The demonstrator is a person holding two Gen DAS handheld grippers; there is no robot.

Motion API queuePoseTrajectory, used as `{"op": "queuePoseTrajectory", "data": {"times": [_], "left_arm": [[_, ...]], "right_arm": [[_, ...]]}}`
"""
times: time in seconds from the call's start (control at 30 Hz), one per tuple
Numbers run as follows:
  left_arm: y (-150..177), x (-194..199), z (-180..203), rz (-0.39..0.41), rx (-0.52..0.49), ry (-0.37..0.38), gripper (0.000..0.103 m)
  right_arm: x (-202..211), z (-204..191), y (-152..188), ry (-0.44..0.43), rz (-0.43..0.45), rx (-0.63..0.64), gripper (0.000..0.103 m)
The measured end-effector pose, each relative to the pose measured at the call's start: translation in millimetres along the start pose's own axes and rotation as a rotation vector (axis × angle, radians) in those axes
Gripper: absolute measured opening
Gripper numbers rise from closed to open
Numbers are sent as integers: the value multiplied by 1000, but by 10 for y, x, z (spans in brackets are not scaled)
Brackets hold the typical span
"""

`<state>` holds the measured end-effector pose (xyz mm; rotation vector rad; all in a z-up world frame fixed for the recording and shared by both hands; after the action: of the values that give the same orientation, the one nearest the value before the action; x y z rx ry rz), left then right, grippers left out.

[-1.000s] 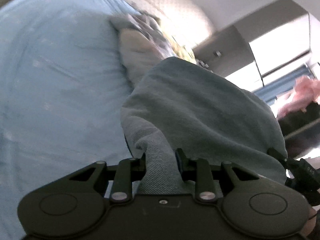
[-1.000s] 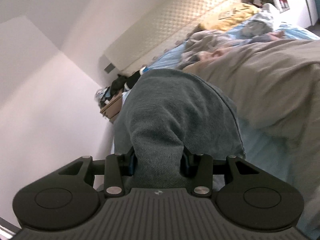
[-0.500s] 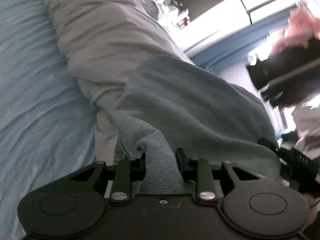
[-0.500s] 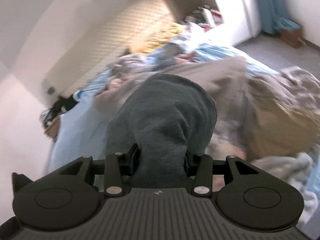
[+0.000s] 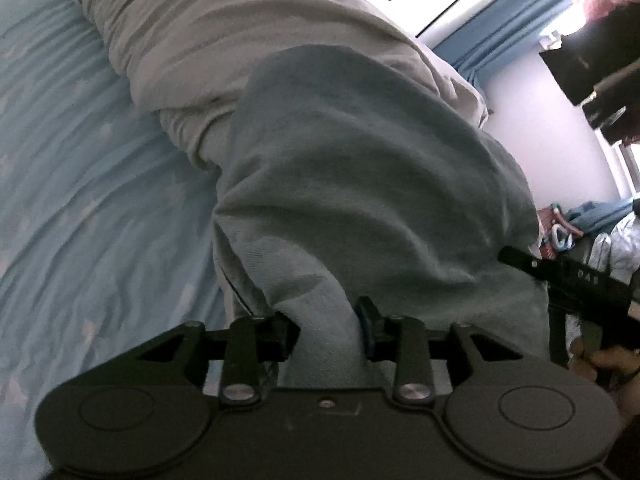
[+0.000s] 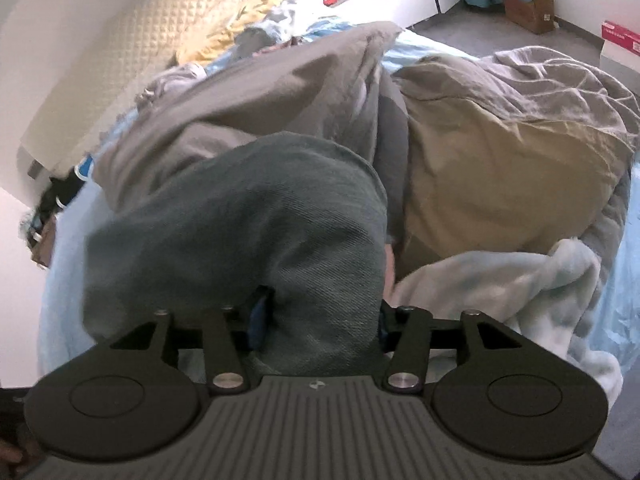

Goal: Fold clothes
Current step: 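Carry the folded trousers with both tools toward the grey duvet, then open both tools and release the trousers beside the grey duvet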

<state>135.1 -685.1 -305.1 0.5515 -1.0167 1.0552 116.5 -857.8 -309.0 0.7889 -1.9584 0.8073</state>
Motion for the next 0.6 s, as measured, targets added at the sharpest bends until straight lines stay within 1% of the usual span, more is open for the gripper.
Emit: {"op": "queuePoseTrajectory", "data": {"times": [0.03,0.13,0.2,0.23,0.33,0.4,0.43,0.47,0.5,0.57,0.6], "left_arm": [[-6,0,21,1,-11,-7,31],[-28,28,55,-9,-23,-25,32],[-39,46,77,-22,-46,-41,38],[-40,57,90,-30,-62,-47,40],[-2,125,110,-42,-95,-84,46],[35,197,131,-43,-114,-106,55],[54,251,141,-35,-121,-112,57],[73,306,151,-28,-127,-117,62],[84,374,157,-8,-136,-134,71],[104,513,167,33,-155,-170,78],[111,567,169,46,-164,-177,79]], "right_arm": [[43,108,35,-5,1,-1,54],[96,195,43,-14,1,-13,56],[107,221,31,-19,0,-25,58],[132,224,31,-11,-1,-27,61],[269,213,44,22,12,-29,62],[376,257,31,52,49,-33,62],[462,241,25,63,72,-29,62],[548,214,20,67,92,-21,62],[622,183,19,66,107,-14,62],[722,136,31,72,120,2,62],[762,123,38,81,123,12,62]]}}
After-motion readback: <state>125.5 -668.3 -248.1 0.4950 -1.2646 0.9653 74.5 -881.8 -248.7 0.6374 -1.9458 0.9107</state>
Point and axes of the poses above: each gripper's, at about its wrist camera, not at the fingertips, and x roughly against the way its jaws point, z to its right, y to its underside, the point moved 10 cm from there along -x, roughly the way its jaws point, and after that the axes turned 15 degrees about -z, right-handed, at the moved point
